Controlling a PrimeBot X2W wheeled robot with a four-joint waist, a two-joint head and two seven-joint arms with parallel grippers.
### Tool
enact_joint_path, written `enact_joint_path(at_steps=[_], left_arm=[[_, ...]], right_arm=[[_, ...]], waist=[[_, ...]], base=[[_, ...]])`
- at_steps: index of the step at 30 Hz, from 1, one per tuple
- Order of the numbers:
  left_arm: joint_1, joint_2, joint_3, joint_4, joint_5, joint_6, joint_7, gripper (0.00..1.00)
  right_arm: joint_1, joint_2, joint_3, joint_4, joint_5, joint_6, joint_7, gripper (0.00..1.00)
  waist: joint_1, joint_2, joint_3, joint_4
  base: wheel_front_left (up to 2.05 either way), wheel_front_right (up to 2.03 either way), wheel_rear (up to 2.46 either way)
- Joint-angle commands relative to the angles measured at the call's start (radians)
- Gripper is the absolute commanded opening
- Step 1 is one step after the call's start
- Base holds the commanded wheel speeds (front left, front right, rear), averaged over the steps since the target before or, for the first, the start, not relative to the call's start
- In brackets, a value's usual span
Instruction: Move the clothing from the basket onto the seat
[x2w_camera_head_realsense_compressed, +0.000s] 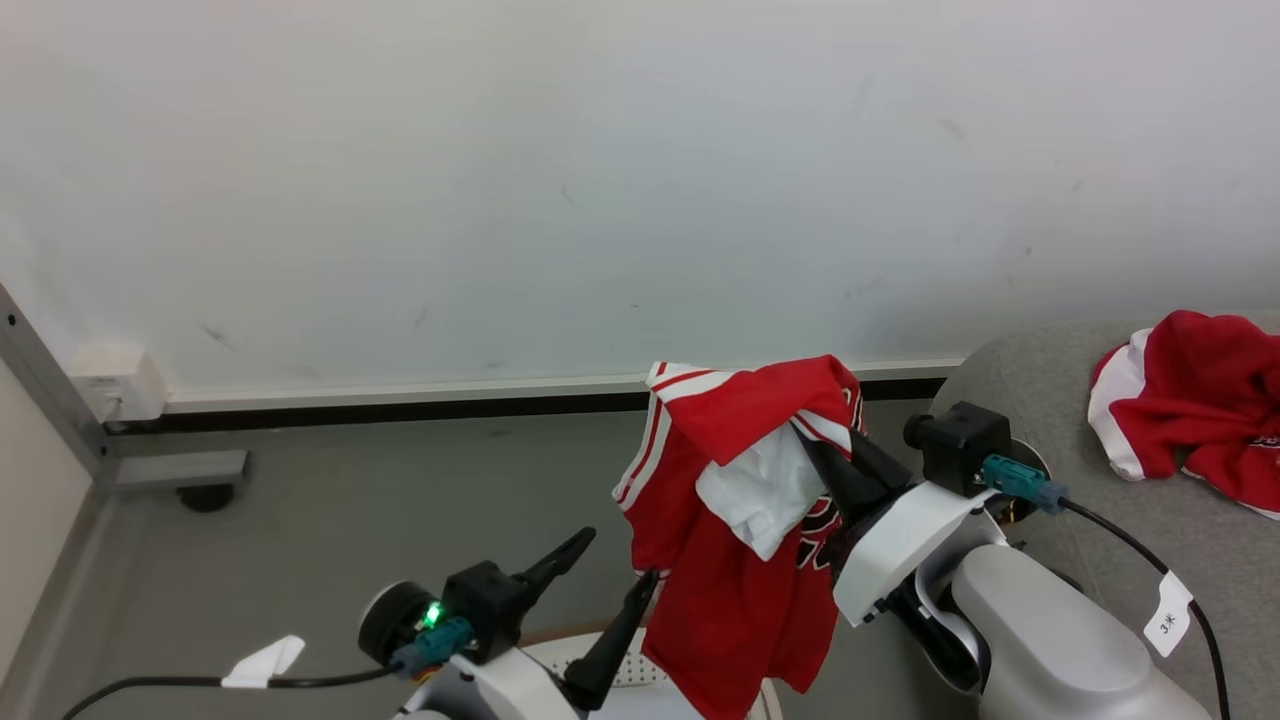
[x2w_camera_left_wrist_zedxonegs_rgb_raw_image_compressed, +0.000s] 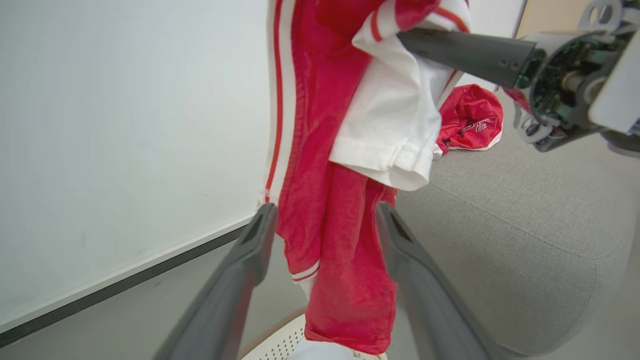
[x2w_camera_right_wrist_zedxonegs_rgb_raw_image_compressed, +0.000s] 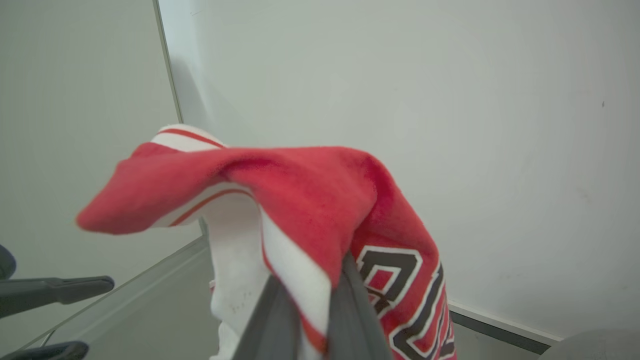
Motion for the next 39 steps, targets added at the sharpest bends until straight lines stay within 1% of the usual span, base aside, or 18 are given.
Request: enact_joint_path(at_steps=[1,5,10,18,25,30,33,36,39], left_arm=[[0.009,-0.003,0.002,0.005,0.004,-0.003,-0.009,1.0],[0.006,-0.006,0.007,0.008,0.004,-0.004,-0.013,1.0],[0.01,-0.01,0.014,0.005,0.002,-0.005,-0.02,1.0],[0.008,-0.029,0.024,-0.01,0.015,-0.003,-0.027,1.0],[-0.018,-0.054,0.026,-0.027,0.035,-0.014,-0.028,1.0],[-0.03,-0.068,0.021,-0.037,0.053,-0.024,-0.029,1.0],[-0.039,-0.074,0.018,-0.043,0.057,-0.032,-0.029,1.0],[-0.048,-0.082,0.01,-0.042,0.063,-0.036,-0.029,1.0],[-0.077,-0.088,0.003,-0.043,0.07,-0.043,-0.024,1.0]], right_arm=[[0.01,-0.009,-0.008,-0.008,-0.011,-0.002,-0.003,0.0],[0.02,-0.012,-0.022,-0.02,-0.023,-0.002,-0.003,0.0],[0.03,-0.02,-0.041,-0.042,-0.027,-0.002,-0.003,0.0],[0.055,-0.07,-0.071,-0.121,-0.038,-0.002,0.001,0.0],[0.095,-0.121,-0.14,-0.201,-0.07,-0.002,0.026,0.0],[0.139,-0.15,-0.204,-0.266,-0.095,-0.002,0.055,0.0],[0.157,-0.156,-0.242,-0.305,-0.105,-0.002,0.076,0.0],[0.173,-0.162,-0.279,-0.344,-0.101,-0.002,0.101,0.0],[0.163,-0.175,-0.331,-0.382,-0.097,-0.002,0.127,0.0]], waist=[[0.0,-0.0001,0.0,-0.006],[0.0,-0.0001,0.003,-0.029],[0.0,-0.0001,0.011,-0.084],[0.0,-0.0001,0.034,-0.216],[0.0,-0.0001,0.063,-0.318],[0.0,-0.0001,0.079,-0.353],[0.0,-0.0001,0.091,-0.366],[0.0,-0.0001,0.105,-0.366],[0.0,-0.0001,0.139,-0.352]], base=[[0.0,0.0,0.0],[0.0,0.0,0.0],[0.0,0.0,0.0],[0.0,0.0,0.0],[0.0,0.0,0.0],[0.0,0.0,0.0],[0.0,0.0,0.0],[0.0,0.0,0.0],[0.0,0.0,0.0]])
